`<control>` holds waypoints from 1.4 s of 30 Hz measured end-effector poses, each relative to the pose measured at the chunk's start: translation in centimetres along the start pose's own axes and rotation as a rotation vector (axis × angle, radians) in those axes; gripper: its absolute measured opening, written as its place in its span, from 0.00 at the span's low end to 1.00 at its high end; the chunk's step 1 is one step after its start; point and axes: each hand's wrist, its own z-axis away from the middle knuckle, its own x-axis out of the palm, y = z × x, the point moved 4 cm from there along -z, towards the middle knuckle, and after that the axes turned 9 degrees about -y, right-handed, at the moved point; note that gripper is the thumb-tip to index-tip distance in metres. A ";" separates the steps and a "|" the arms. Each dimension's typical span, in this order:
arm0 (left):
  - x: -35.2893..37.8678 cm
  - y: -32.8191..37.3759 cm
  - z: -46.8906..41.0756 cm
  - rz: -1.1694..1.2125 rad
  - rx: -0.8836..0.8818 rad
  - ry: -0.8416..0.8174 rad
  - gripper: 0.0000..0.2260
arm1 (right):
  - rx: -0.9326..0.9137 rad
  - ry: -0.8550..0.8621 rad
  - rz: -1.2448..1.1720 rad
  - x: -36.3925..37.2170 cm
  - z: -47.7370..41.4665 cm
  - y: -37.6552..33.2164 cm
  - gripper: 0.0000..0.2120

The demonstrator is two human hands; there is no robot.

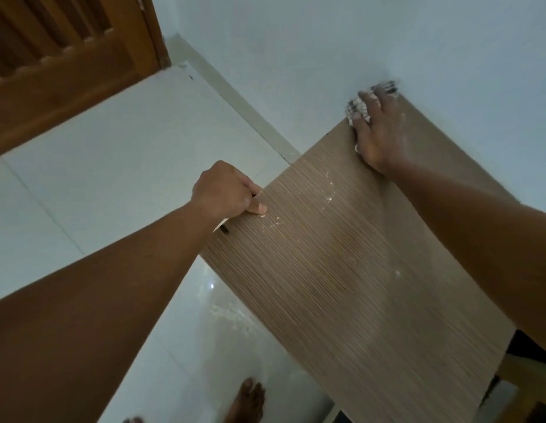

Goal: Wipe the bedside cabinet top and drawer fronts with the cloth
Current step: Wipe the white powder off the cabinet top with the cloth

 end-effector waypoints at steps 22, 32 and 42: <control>-2.5 -11.2 7.6 0.228 0.216 -0.065 0.04 | -0.262 -0.095 0.036 11.9 26.1 -20.1 0.24; 0.7 -6.9 11.1 -0.920 0.865 0.135 0.19 | 0.154 0.128 0.184 13.3 30.8 -20.2 0.28; 9.9 -7.5 13.7 -1.371 1.020 0.076 0.19 | 0.397 0.252 0.306 13.0 42.0 -10.1 0.38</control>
